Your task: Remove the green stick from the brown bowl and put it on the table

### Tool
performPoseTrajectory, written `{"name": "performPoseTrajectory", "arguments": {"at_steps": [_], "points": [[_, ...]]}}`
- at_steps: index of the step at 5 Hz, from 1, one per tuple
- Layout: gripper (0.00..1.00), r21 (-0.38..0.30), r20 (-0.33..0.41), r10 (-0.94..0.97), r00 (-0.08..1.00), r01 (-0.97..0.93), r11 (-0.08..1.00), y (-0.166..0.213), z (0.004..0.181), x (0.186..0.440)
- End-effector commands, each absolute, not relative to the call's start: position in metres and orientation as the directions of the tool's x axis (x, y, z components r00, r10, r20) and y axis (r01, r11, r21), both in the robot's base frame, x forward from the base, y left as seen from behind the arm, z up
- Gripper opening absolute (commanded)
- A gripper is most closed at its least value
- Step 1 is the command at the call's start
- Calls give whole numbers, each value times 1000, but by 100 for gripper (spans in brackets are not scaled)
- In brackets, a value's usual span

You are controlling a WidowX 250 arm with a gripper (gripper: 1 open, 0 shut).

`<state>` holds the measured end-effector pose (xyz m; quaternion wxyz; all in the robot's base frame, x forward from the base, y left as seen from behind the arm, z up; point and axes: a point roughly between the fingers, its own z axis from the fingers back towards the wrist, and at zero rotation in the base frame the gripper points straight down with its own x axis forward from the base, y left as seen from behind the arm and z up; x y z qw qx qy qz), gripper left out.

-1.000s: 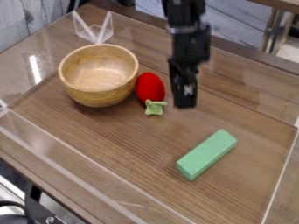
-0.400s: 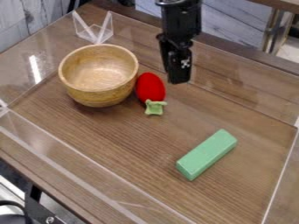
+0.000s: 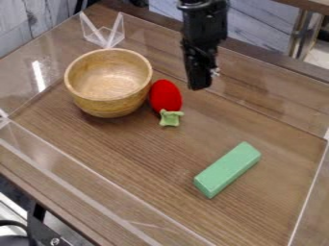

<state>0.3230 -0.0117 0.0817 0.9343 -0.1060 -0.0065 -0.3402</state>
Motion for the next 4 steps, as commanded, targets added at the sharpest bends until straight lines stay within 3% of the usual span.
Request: {"name": "performPoseTrajectory", "arguments": {"at_steps": [1,2,3,4], "points": [[0,-179,116,-633,765,643,744,-20,87,326],[0,-185,112,-651,751,659,729,-20,84,326],[100,-193,109,-638,762,646,738,-26,79,323],[100,-202,103,-626,773,633,748,-31,74,320]]}}
